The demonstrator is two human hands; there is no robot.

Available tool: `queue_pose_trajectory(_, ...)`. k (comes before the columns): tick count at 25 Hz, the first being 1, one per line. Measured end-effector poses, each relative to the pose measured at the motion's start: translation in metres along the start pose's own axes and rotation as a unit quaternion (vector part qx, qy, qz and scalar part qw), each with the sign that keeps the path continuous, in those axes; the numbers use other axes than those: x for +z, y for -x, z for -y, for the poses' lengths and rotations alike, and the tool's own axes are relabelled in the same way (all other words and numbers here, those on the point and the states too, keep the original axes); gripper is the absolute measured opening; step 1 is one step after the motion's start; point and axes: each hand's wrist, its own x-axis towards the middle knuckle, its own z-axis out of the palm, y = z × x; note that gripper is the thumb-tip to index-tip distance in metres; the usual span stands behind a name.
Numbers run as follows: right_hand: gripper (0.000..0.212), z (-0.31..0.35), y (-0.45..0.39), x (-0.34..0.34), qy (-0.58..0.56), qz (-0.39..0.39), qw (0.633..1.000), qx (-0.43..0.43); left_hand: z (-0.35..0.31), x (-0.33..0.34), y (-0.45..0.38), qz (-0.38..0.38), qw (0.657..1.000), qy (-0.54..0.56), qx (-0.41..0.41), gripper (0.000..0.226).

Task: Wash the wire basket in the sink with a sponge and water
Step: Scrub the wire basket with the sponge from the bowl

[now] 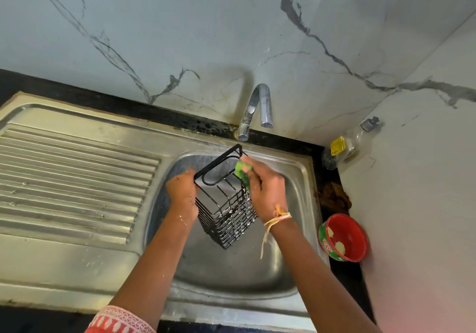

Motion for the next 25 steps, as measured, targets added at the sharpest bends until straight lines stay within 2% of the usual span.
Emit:
queue_pose_trajectory(1,0.022,-0.002,-0.009,-0.003,-0.058,-0.03,0.994,0.083,0.001,0.0,0.0,0.012,1.0,-0.008,0.002,0.022)
queue_pose_trajectory(3,0.02,-0.007,-0.036,-0.006,-0.205,-0.084,0.955,0.198,0.002,-0.001,-0.002,0.044,0.999,-0.003,0.016,0.026)
queue_pose_trajectory(4,0.022,-0.011,-0.049,-0.008,-0.26,-0.074,0.938,0.219,0.004,-0.002,-0.005,0.058,0.998,0.002,0.029,0.026)
queue_pose_trajectory(6,0.024,-0.009,-0.063,-0.012,-0.305,0.033,0.928,0.211,0.006,0.0,-0.003,0.077,0.995,0.003,0.059,0.024)
queue_pose_trajectory(8,0.027,-0.002,-0.064,-0.011,-0.321,0.164,0.91,0.205,0.013,0.004,0.002,0.076,0.994,0.001,0.073,0.029)
queue_pose_trajectory(9,0.031,0.001,-0.06,-0.01,-0.31,0.197,0.905,0.217,0.016,0.005,0.005,0.07,0.995,-0.001,0.067,0.032)
queue_pose_trajectory(11,0.038,0.002,-0.055,-0.008,-0.239,0.177,0.925,0.236,0.014,0.003,0.008,0.071,0.994,-0.008,0.08,0.037)
queue_pose_trajectory(12,0.039,0.0,-0.053,-0.009,-0.188,0.14,0.94,0.247,0.01,0.001,0.007,0.075,0.987,-0.05,0.132,0.041)
queue_pose_trajectory(13,0.041,-0.003,-0.051,-0.01,-0.149,0.102,0.947,0.265,0.005,0.0,0.007,0.087,0.962,-0.141,0.217,0.047)
queue_pose_trajectory(14,0.044,-0.004,-0.05,-0.01,-0.124,0.069,0.948,0.285,-0.001,0.002,0.011,0.102,0.91,-0.264,0.303,0.052)
queue_pose_trajectory(15,0.047,-0.002,-0.05,-0.009,-0.111,0.044,0.946,0.303,-0.008,0.009,0.022,0.109,0.835,-0.385,0.377,0.056)
queue_pose_trajectory(16,0.049,0.004,-0.051,-0.007,-0.099,0.036,0.947,0.304,-0.012,0.019,0.036,0.114,0.768,-0.456,0.435,0.059)
queue_pose_trajectory(17,0.049,0.013,-0.052,-0.003,-0.085,0.042,0.952,0.292,-0.014,0.027,0.049,0.117,0.723,-0.486,0.476,0.059)
queue_pose_trajectory(18,0.05,0.022,-0.052,0.0,-0.079,0.051,0.958,0.272,-0.015,0.035,0.059,0.124,0.716,-0.486,0.486,0.058)
queue_pose_trajectory(19,0.05,0.03,-0.05,0.002,-0.09,0.058,0.964,0.245,-0.015,0.04,0.063,0.133,0.733,-0.468,0.477,0.056)
queue_pose_trajectory(21,0.048,0.035,-0.041,0.001,-0.105,0.093,0.975,0.173,-0.013,0.039,0.055,0.149,0.819,-0.377,0.406,0.055)
queue_pose_trajectory(23,0.041,0.018,-0.031,-0.012,-0.011,0.133,0.986,0.097,-0.014,0.029,0.044,0.137,0.913,-0.26,0.282,0.053)
queue_pose_trajectory(24,0.039,0.003,-0.028,-0.02,0.042,0.142,0.986,0.078,-0.012,0.025,0.039,0.124,0.943,-0.222,0.215,0.05)
queue_pose_trajectory(25,0.039,-0.012,-0.026,-0.028,0.074,0.139,0.984,0.077,-0.01,0.021,0.036,0.112,0.957,-0.211,0.163,0.048)
